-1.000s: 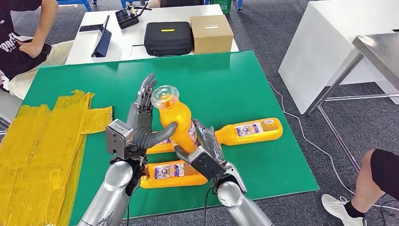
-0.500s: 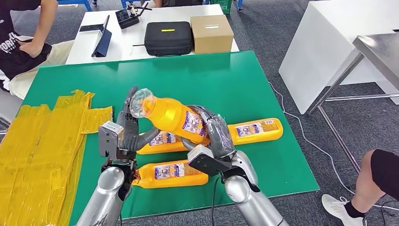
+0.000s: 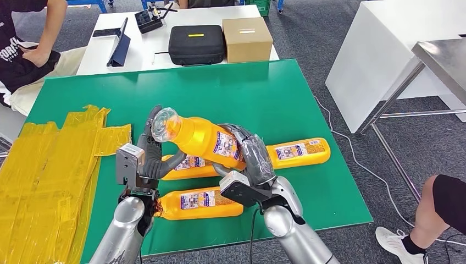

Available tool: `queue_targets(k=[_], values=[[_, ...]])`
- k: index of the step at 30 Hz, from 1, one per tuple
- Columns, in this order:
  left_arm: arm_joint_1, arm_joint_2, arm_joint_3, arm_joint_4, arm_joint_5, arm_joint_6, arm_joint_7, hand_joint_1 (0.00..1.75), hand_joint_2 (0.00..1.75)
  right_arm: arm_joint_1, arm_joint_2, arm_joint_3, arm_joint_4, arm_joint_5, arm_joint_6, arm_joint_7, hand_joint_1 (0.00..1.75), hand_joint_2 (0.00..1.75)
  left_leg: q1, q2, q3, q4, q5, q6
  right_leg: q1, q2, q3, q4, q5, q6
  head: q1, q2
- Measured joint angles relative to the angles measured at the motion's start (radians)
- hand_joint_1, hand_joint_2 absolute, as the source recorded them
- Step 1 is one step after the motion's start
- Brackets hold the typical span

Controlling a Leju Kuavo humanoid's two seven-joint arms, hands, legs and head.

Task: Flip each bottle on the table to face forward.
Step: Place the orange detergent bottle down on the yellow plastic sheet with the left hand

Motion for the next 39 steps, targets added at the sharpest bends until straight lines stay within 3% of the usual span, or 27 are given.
queue_targets(k=[10,19,39], values=[[-0.003,0.001,0.004,0.026,0.043,-0.032,0.001,0.0,1.75,-0.072,0.021,0.025,0.061,-0.007,0.024,0.013,1.75,1.75,0.0,0.0,0.0,0.0,0.0,0.0,0.0,0.0,0.0,0.0,0.0,0.0,0.0,0.0],[0.025,0.007,0.009,-0.012,0.053,-0.092,0.022,0.0,1.75,-0.133,0.037,-0.023,0.138,-0.023,-0.042,0.016,1.75,1.75,0.0,0.0,0.0,0.0,0.0,0.0,0.0,0.0,0.0,0.0,0.0,0.0,0.0,0.0],[0.035,0.007,0.006,-0.072,0.065,-0.153,0.04,0.0,1.75,-0.146,0.046,-0.113,0.221,-0.014,-0.07,0.015,1.75,1.75,0.0,0.0,0.0,0.0,0.0,0.0,0.0,0.0,0.0,0.0,0.0,0.0,0.0,0.0]])
